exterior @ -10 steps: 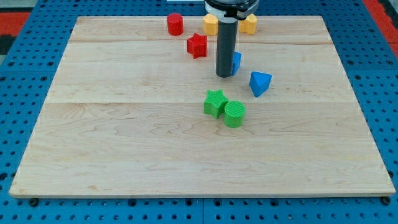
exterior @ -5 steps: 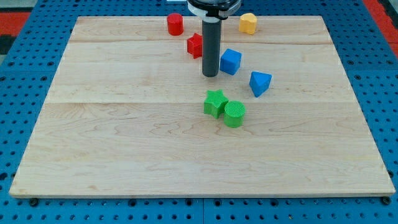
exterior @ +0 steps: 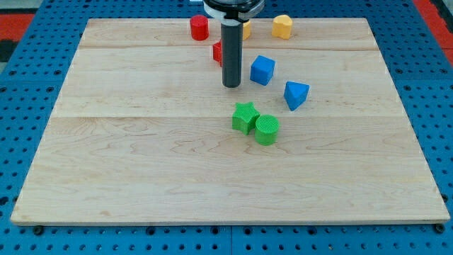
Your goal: Separate the blue blocks from the green blocks
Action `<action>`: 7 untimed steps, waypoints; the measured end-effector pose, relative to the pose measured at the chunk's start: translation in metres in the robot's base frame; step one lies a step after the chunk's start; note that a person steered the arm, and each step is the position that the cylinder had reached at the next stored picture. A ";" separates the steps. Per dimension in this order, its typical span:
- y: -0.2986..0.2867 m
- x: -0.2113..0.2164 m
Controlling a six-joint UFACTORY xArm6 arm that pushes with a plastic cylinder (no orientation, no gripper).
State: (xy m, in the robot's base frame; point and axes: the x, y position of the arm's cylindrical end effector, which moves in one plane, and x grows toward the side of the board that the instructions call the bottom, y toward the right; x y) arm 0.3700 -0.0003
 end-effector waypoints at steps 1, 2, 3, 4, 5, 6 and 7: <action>-0.018 0.000; -0.034 0.004; -0.040 0.020; -0.029 0.034; -0.029 0.039; -0.028 0.039; -0.012 0.039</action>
